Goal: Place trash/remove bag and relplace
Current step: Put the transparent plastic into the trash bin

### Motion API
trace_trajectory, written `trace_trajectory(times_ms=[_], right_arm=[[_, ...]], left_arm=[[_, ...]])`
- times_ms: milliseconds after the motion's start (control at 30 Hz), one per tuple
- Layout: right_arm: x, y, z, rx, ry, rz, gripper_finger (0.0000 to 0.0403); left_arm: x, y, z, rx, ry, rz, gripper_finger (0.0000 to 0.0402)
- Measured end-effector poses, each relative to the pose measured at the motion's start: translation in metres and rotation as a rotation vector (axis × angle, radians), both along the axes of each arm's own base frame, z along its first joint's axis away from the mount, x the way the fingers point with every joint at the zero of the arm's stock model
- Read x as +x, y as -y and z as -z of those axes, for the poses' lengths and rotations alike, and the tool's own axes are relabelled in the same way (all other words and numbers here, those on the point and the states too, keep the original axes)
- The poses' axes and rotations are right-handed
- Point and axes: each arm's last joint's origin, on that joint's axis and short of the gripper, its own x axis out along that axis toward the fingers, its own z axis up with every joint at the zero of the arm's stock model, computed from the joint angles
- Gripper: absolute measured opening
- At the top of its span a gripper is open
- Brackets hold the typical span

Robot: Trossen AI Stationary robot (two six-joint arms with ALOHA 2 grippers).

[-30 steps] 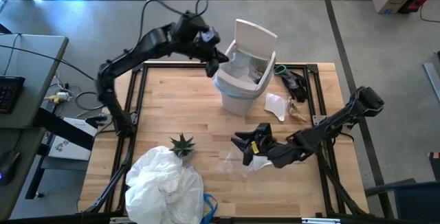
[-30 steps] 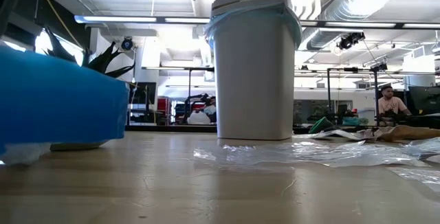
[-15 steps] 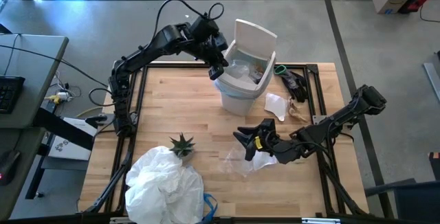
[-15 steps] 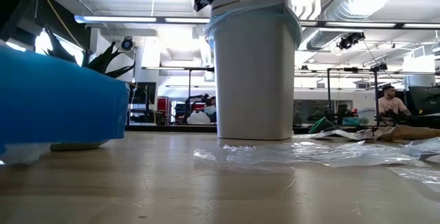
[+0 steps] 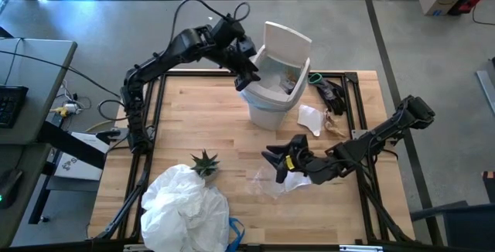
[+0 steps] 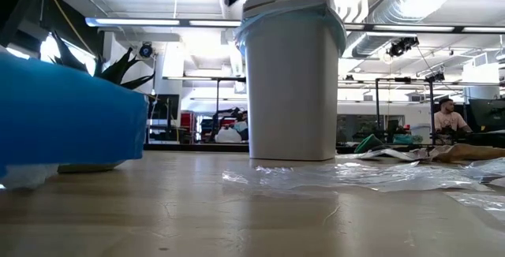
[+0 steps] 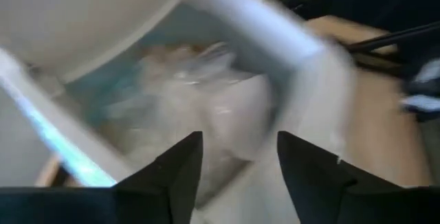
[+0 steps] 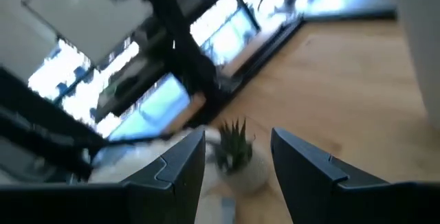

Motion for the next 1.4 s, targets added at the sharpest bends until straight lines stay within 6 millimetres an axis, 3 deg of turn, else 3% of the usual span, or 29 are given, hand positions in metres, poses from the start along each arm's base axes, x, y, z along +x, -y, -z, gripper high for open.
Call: trace_trajectory(times_ms=[133,333,433,600,733,900,1133,1400], right_arm=[[-0.006,0.001,0.010,0.072,-0.114,-0.065,0.0153],[-0.017,0.007,0.029,0.137,-0.353,-0.116,0.0153],[-0.020,0.013,0.037,0.157,-0.469,-0.152,0.0153],[-0.022,0.025,0.044,0.181,-0.609,-0.172,0.0153],[-0.024,0.034,0.058,0.218,-0.768,-0.156,0.0153],[-0.019,0.038,0.072,0.250,-0.859,-0.156,0.0153],[-0.009,0.041,0.084,0.249,-0.877,-0.134,0.0153],[0.002,0.042,0.105,0.281,-0.939,-0.149,0.0153]], left_arm=[[-0.023,0.027,-0.030,-0.074,0.101,0.111,0.0185],[-0.078,0.082,-0.072,-0.031,0.179,0.261,0.0171],[-0.100,0.105,-0.080,-0.053,0.166,0.304,0.0163],[-0.119,0.135,-0.077,-0.044,0.064,0.270,0.0157],[-0.124,0.153,-0.065,0.010,-0.037,0.235,0.0156],[-0.113,0.176,-0.053,0.035,-0.049,0.249,0.0156],[-0.110,0.211,-0.082,0.136,0.309,0.360,0.0156],[-0.112,0.226,-0.106,0.031,0.552,0.470,0.0156]])
